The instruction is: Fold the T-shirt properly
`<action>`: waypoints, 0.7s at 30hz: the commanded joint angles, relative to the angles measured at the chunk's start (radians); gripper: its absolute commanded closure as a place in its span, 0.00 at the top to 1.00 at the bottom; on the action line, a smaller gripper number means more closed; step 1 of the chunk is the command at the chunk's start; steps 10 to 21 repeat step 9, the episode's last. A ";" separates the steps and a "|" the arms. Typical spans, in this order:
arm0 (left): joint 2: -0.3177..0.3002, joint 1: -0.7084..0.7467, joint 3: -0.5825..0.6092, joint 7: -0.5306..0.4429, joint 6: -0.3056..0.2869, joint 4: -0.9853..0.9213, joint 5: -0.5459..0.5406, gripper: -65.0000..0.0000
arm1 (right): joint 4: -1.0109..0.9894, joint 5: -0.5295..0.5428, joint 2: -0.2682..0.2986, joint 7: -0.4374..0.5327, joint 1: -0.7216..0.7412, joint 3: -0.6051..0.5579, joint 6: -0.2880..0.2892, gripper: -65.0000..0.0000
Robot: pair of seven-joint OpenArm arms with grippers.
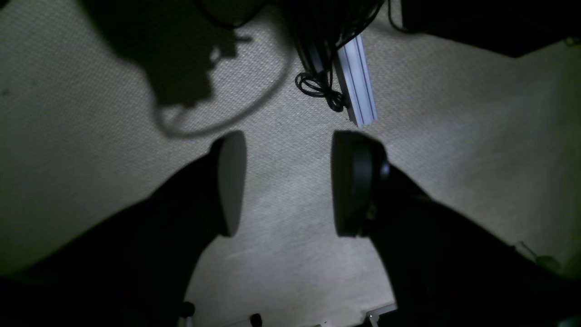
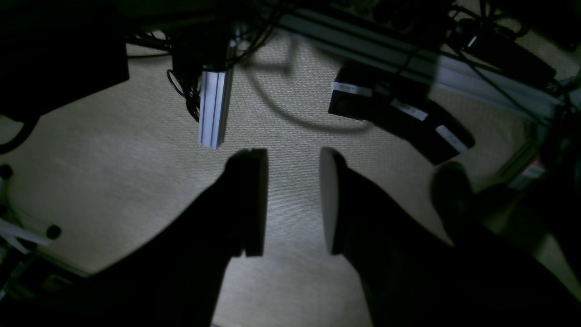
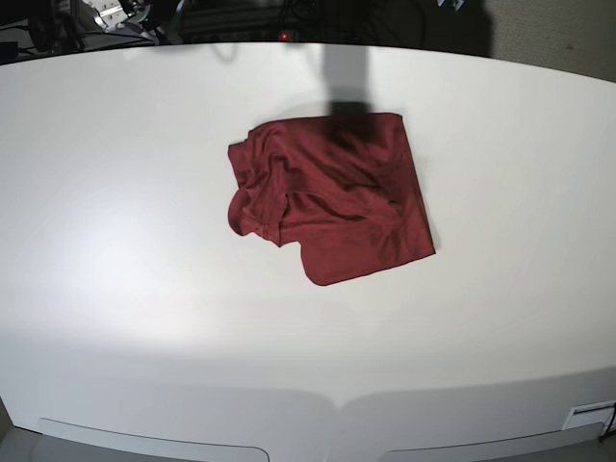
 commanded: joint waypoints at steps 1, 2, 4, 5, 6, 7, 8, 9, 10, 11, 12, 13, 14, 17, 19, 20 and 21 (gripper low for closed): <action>0.001 0.009 0.000 -0.006 -0.005 0.001 0.003 0.45 | -0.009 -0.002 0.004 0.006 -0.002 0.002 0.011 0.30; 0.003 0.008 0.000 -0.006 -0.005 0.001 0.002 0.45 | -0.019 -0.003 -0.005 0.006 -0.002 0.002 0.010 0.30; 0.008 0.008 0.000 -0.008 -0.005 0.001 0.000 0.45 | -0.032 -0.002 -0.023 0.006 -0.002 0.002 0.011 0.30; 0.010 0.008 0.000 -0.011 -0.005 0.001 0.000 0.45 | -0.033 -0.002 -0.031 0.006 -0.002 0.002 0.011 0.30; 0.010 0.008 0.000 -0.021 -0.005 0.001 0.000 0.45 | -0.033 -0.002 -0.037 0.006 -0.002 0.002 0.011 0.30; 0.010 0.008 0.000 -0.030 -0.005 0.002 0.000 0.45 | -0.033 0.002 -0.046 0.006 -0.002 0.002 0.010 0.30; 0.009 0.007 0.000 -0.030 -0.005 0.006 0.000 0.45 | -0.031 0.006 -0.055 0.006 -0.002 0.002 0.009 0.30; 0.009 0.006 0.000 -0.029 -0.005 0.012 0.000 0.45 | -0.024 0.017 -0.064 0.004 -0.002 0.002 0.009 0.30; 0.009 0.006 0.000 -0.029 -0.005 0.012 0.000 0.45 | -0.024 0.017 -0.064 0.004 -0.002 0.002 0.009 0.30; 0.009 0.006 0.000 -0.029 -0.005 0.012 0.000 0.45 | -0.024 0.017 -0.064 0.004 -0.002 0.002 0.009 0.30; 0.009 0.006 0.000 -0.029 -0.005 0.012 0.000 0.45 | -0.024 0.017 -0.064 0.004 -0.002 0.002 0.009 0.30; 0.009 0.006 0.000 -0.029 -0.005 0.012 0.000 0.45 | -0.024 0.017 -0.064 0.004 -0.002 0.002 0.009 0.30; 0.009 0.006 0.000 -0.029 -0.005 0.012 0.000 0.45 | -0.024 0.017 -0.064 0.004 -0.002 0.002 0.009 0.30; 0.009 0.006 0.000 -0.029 -0.005 0.012 0.000 0.45 | -0.024 0.017 -0.064 0.004 -0.002 0.002 0.009 0.30; 0.009 0.006 0.000 -0.029 -0.005 0.012 0.000 0.45 | -0.024 0.017 -0.064 0.004 -0.002 0.002 0.009 0.30; 0.009 0.006 0.000 -0.029 -0.005 0.012 0.000 0.45 | -0.024 0.017 -0.064 0.004 -0.002 0.002 0.009 0.30; 0.009 0.006 0.000 -0.029 -0.005 0.012 0.000 0.45 | -0.024 0.017 -0.064 0.004 -0.002 0.002 0.009 0.30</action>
